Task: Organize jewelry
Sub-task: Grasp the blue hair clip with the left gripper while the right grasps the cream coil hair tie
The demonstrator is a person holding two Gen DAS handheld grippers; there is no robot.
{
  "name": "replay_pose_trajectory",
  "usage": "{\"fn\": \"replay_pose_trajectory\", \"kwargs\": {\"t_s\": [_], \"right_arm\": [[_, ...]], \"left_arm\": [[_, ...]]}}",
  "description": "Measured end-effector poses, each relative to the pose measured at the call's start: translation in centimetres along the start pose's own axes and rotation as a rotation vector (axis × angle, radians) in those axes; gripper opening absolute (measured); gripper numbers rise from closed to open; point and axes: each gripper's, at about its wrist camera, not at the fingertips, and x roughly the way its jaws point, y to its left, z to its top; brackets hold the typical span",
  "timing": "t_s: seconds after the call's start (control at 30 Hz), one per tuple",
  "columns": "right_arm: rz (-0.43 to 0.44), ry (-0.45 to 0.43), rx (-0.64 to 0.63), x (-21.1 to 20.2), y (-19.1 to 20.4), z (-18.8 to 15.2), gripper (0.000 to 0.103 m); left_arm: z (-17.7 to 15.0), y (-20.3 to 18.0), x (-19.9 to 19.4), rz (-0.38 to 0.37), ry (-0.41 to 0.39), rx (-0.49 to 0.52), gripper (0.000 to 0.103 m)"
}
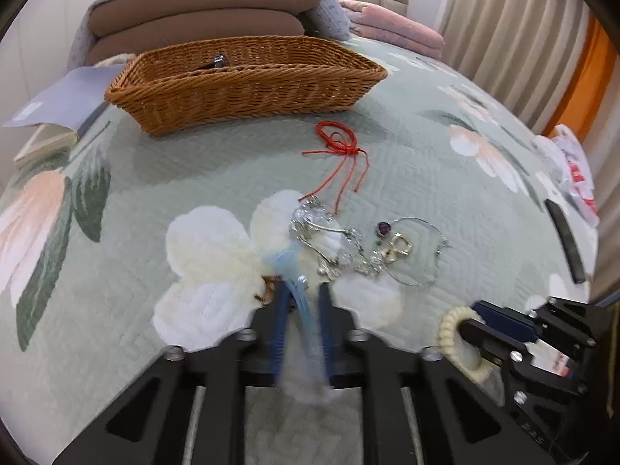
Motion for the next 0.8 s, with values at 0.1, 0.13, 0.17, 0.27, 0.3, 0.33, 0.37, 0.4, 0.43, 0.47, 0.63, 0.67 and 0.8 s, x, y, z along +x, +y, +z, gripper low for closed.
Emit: {"fn": "replay_pose_trajectory", "kwargs": {"t_s": [0.1, 0.13, 0.17, 0.27, 0.3, 0.33, 0.37, 0.4, 0.43, 0.47, 0.63, 0.67, 0.8], "right_arm": [[-0.003, -0.009, -0.019, 0.0, 0.2, 0.1, 0.015], [0.0, -0.01, -0.019, 0.0, 0.2, 0.2, 0.015], [0.014, -0.011, -0.01, -0.1, 0.0, 0.2, 0.014], [0.095, -0.015, 0.03, -0.4, -0.7, 0.6, 0.012], [0.116, -0.025, 0.041, -0.6, -1.0, 1.0, 0.012], [0.124, -0.037, 0.044, -0.9, -1.0, 1.4, 0.012], [0.126, -0.047, 0.042, -1.1, -1.0, 1.9, 0.012], [0.129, -0.062, 0.036, -1.4, -1.0, 2.5, 0.012], [0.132, -0.079, 0.03, -1.7, -0.9, 3.2, 0.012], [0.134, -0.097, 0.025, -2.0, -0.9, 4.0, 0.012], [0.106, -0.179, -0.012, -2.7, -1.0, 8.7, 0.012], [0.097, -0.194, -0.018, -2.7, -1.0, 9.6, 0.012], [0.075, -0.262, -0.014, -2.4, -1.9, 14.6, 0.012]], "left_arm": [[-0.2, 0.7, -0.3, -0.047, -0.008, -0.017, 0.007], [-0.2, 0.9, -0.4, -0.059, -0.009, -0.026, 0.007], [-0.2, 1.0, -0.5, -0.067, -0.011, -0.034, 0.007], [-0.1, 1.1, -1.0, -0.085, -0.03, -0.042, 0.008], [0.0, 1.0, -1.3, -0.086, -0.039, -0.039, 0.007], [0.1, 1.0, -1.7, -0.091, -0.053, -0.035, 0.007], [0.3, 1.0, -2.0, -0.098, -0.062, -0.033, 0.008], [0.4, 1.1, -2.4, -0.104, -0.073, -0.031, 0.007], [0.8, 1.1, -2.8, -0.106, -0.086, -0.026, 0.007], [1.1, 1.2, -3.1, -0.102, -0.096, -0.02, 0.008], [3.5, 1.8, -4.6, -0.091, -0.147, -0.003, 0.007], [4.1, 2.0, -4.8, -0.089, -0.159, -0.002, 0.007], [6.9, 2.7, -6.0, -0.084, -0.208, 0.004, 0.007]]}}
